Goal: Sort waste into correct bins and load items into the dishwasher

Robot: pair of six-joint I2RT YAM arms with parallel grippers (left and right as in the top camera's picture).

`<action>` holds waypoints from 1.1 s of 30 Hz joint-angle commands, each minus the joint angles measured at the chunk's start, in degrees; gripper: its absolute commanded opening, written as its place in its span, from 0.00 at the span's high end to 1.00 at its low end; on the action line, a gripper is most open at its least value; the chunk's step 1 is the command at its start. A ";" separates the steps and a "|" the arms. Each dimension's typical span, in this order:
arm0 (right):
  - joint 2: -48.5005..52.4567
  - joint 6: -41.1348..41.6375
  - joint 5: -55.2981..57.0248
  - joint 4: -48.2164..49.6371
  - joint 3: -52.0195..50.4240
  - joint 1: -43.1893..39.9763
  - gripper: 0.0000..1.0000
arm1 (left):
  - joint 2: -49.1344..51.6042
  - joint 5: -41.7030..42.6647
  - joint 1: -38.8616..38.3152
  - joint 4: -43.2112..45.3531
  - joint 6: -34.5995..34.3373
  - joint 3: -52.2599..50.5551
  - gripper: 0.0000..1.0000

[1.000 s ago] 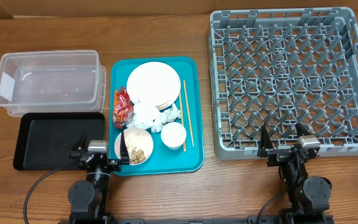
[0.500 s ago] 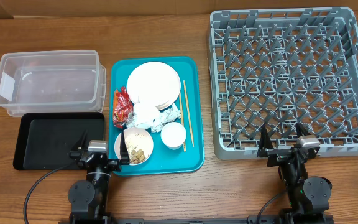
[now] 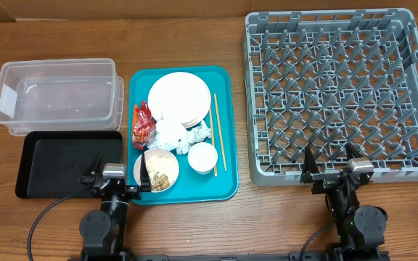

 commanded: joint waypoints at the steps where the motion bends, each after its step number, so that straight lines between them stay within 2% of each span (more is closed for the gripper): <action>1: -0.57 -0.13 0.15 0.37 -0.61 -0.13 0.00 | -0.59 0.66 -0.35 2.43 1.64 -0.24 0.00; 11: -0.57 -0.13 0.15 0.37 -0.61 -0.13 0.00 | -0.59 2.16 -0.37 0.96 1.16 -0.24 0.00; 13: -0.57 -0.15 0.15 0.35 -0.61 -0.13 0.00 | -0.59 2.64 -0.35 2.91 1.18 -0.24 0.00; 18: -0.57 -0.13 0.15 0.37 -0.61 -0.13 0.00 | -0.59 11.72 -0.37 7.45 0.92 0.68 0.00; 22: -0.57 -0.13 0.15 0.35 -0.61 -0.13 0.00 | -0.59 14.73 -0.37 7.06 -6.08 3.34 0.00; 28: -0.57 -0.13 0.15 0.37 -0.61 -0.13 0.00 | 0.13 16.59 -0.37 1.88 -8.26 11.19 0.00; 33: -0.57 -0.15 0.15 0.37 -0.61 -0.13 0.00 | 6.34 16.57 -0.35 -1.18 -8.22 21.59 0.00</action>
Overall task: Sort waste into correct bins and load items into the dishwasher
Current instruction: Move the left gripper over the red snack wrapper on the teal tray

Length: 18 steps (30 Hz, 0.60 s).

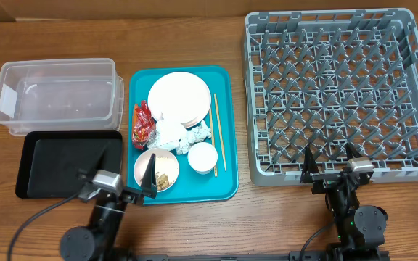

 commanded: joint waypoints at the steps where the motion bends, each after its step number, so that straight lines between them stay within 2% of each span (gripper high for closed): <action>1: -0.57 -0.15 0.13 0.35 -0.61 -0.13 0.00 | 5.90 1.40 -0.35 -1.66 -1.40 9.14 0.00; 6: -0.57 -0.15 0.13 0.35 -0.61 -0.13 0.00 | 19.15 2.47 -0.35 -11.34 -0.13 23.82 0.00; 10: -0.57 -0.15 0.13 0.33 -0.61 -0.13 0.00 | 31.74 2.45 -0.35 -27.04 2.73 37.97 0.00; 12: -0.57 -0.15 0.13 0.35 -0.61 -0.13 0.00 | 40.06 2.47 -0.37 -37.75 3.50 46.97 0.00; 15: -0.57 -0.15 0.13 0.33 -0.61 -0.13 0.00 | 46.66 3.06 -0.37 -44.00 3.26 53.40 0.00; 18: -0.57 -0.15 0.13 0.35 -0.61 -0.13 0.00 | 51.65 4.94 -0.37 -46.40 3.04 56.15 0.00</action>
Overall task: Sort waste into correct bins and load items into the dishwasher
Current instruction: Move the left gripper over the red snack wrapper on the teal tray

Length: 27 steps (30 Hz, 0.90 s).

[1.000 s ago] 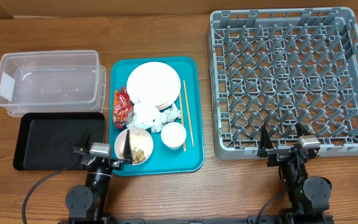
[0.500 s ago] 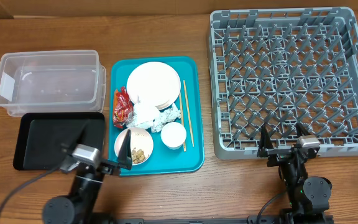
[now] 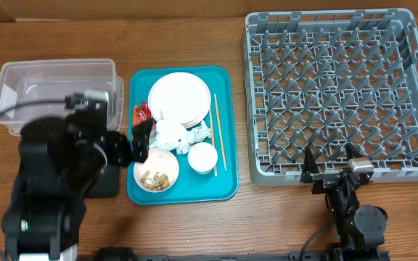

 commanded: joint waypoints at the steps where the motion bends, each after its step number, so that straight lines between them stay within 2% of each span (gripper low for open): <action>1: -0.57 -0.13 0.15 0.33 -0.61 -0.13 0.00 | 4.74 4.11 -0.37 -1.70 1.11 3.50 0.00; 4: -0.57 -0.13 0.15 0.35 -0.61 -0.13 0.00 | 6.86 4.74 -0.37 -2.21 1.25 3.45 0.00; 6: -0.57 -0.13 0.15 0.35 -0.61 -0.13 0.00 | 8.39 2.32 -0.35 -3.06 1.49 3.45 0.02; 9: -0.57 -0.15 0.15 0.35 -0.61 -0.13 0.00 | 10.38 -3.23 -0.35 -5.20 -0.52 3.45 0.25; 11: -0.57 -0.13 0.15 0.35 -0.61 -0.13 0.00 | 11.45 -6.99 -0.35 -7.13 -3.52 3.45 0.28; 17: -0.57 -0.13 0.15 0.35 -0.61 -0.13 0.00 | 15.17 -10.47 -0.35 -9.03 -5.60 3.43 0.23; 27: -0.57 -0.13 0.15 0.35 -0.61 -0.13 0.00 | 25.20 -12.02 -0.35 -9.38 -5.60 3.43 0.24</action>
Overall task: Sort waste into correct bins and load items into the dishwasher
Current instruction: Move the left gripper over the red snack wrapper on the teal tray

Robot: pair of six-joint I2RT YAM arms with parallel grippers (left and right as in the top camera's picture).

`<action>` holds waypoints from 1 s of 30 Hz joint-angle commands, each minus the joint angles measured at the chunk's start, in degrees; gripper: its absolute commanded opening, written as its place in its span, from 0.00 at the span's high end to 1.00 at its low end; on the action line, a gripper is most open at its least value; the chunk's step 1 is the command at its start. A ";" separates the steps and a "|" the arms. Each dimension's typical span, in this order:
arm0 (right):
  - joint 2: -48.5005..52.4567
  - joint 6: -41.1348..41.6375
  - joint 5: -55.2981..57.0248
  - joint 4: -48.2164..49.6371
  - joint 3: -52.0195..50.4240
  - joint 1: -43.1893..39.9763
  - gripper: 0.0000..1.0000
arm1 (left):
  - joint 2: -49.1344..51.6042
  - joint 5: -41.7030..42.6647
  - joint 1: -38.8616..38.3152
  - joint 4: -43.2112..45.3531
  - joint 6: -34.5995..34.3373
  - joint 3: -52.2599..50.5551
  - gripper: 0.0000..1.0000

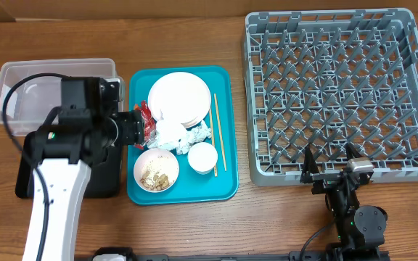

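A teal tray holds stacked white plates, a bowl of food scraps, a white cup, chopsticks, crumpled white paper and a red wrapper. My left gripper hangs over the tray's left edge, right at the red wrapper; its fingers look spread and hide part of the wrapper. My right gripper rests open at the front edge of the grey dish rack, holding nothing.
A clear plastic bin stands at the far left. A black tray lies in front of it, partly under my left arm. The dish rack fills the right half of the table.
My left arm has stretched further right and back. Its gripper was over the tray's left edge near the bowl and now sits on the red wrapper. The right arm has not moved.
Both arms rested low at the table's front edge, grippers open. The left arm then tilted toward the bowl, was raised over the black tray with its gripper at the teal tray's edge, and now reaches the red wrapper. Nothing on the tray has moved.
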 commanded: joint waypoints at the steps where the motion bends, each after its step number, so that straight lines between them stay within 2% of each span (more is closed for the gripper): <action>1: -0.57 -0.15 0.15 0.39 -0.59 -0.13 0.00 | 3.91 -1.75 -0.35 -0.24 -0.81 1.27 0.24; 6: -0.57 -0.15 0.15 0.39 -0.59 -0.13 0.00 | 8.87 -4.96 -0.35 0.22 -0.83 1.25 0.27; 19: -0.57 -0.15 0.15 0.37 -0.59 -0.13 0.00 | 20.39 -5.25 -0.37 6.34 -1.84 1.16 0.33; 30: -0.57 -0.15 0.15 0.39 -0.59 -0.13 0.00 | 21.79 -5.25 -0.42 6.67 -4.33 1.20 0.31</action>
